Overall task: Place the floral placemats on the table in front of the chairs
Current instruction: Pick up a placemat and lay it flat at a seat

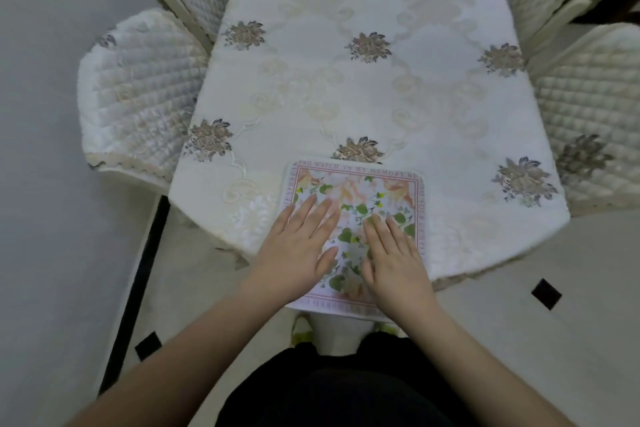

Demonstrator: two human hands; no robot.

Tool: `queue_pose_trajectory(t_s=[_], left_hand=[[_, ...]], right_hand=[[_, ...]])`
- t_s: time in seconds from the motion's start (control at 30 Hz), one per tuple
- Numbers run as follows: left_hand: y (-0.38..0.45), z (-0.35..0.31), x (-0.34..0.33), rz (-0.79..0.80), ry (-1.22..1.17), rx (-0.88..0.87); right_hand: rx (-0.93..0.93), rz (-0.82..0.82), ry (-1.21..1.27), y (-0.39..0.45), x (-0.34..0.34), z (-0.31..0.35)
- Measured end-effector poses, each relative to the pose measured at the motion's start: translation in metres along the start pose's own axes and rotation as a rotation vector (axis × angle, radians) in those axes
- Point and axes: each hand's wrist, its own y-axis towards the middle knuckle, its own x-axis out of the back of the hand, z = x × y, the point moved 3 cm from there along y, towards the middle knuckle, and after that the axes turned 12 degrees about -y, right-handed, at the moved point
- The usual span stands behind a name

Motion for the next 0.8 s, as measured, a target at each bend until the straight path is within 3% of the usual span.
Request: queue_pose_trajectory(t_s=[0.17,0.4,0.6,0.8], left_hand=[[-0.008,0.017,-0.017,0.039,-0.052,-0.057],[0.001,0.026,-0.047,0.129,-0.091,0.037],[0.006,0.043,-0.064,0.130,-0.153,0.187],[0.006,0.066,-0.072,0.231,-0.228,0.384]], right_hand=[[-0.081,0.045,0.058,-0.009,-0.004,0.009],[-0.112,0.057,0.042,-0.004,-0.021,0.000],[-0.223,0.046,-0.018,0.007,-0.032,-0.029],[-0.268,0.162,0.034,0.002,-0.052,-0.064]])
